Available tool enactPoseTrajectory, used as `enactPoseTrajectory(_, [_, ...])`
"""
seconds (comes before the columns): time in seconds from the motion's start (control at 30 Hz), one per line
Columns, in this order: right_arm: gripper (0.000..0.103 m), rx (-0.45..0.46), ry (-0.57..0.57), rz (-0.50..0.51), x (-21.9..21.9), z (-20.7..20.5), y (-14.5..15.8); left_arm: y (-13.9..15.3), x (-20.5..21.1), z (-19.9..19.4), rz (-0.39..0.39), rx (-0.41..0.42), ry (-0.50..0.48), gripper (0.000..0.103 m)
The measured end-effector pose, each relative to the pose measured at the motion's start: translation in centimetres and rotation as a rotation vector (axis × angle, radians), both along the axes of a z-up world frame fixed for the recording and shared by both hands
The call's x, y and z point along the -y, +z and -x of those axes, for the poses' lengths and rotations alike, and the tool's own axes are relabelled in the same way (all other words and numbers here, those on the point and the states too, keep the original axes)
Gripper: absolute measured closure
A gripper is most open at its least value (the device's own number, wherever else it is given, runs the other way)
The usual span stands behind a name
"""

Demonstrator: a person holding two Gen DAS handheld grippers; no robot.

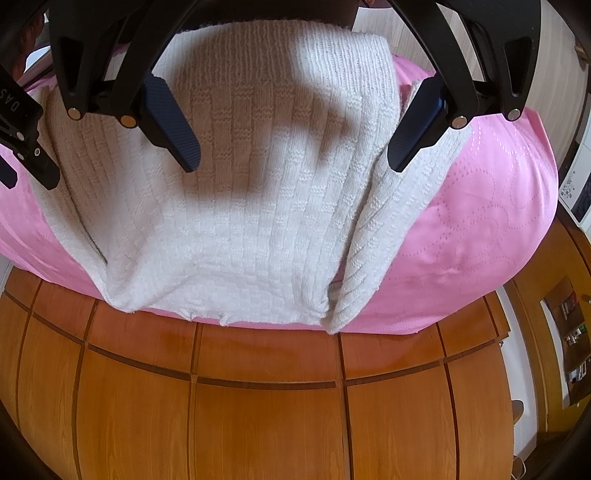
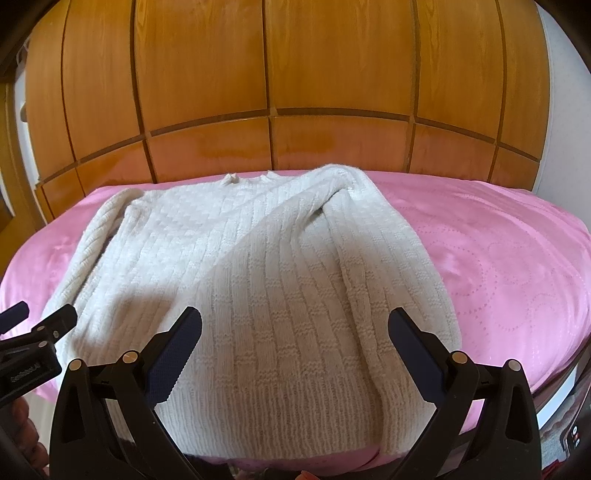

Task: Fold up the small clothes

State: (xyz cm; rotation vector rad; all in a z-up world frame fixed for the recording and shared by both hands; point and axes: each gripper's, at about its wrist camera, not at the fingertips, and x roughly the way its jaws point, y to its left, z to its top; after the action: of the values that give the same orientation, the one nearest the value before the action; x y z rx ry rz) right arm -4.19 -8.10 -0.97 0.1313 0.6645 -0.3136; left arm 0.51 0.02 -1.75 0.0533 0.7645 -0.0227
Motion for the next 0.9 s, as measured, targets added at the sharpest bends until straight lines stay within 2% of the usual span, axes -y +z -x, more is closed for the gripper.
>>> enactPoseTrajectory(0.67, [0.003, 0.004, 0.009, -0.013, -0.2, 0.1, -0.1, -0.5, -0.2, -0.5, 0.001, -0.034, 0.002, 0.002])
enactPoseTrajectory(0.83, [0.003, 0.074, 0.149, -0.116, 1.0, -0.2, 0.1, -1.1, -0.4, -1.0, 0.023, -0.072, -0.042, 0.002])
enactPoseTrajectory(0.9, [0.003, 0.052, 0.154, -0.137, 2.1, -0.3, 0.1, -1.3, -0.7, -1.1, 0.055, -0.074, -0.057, 0.002])
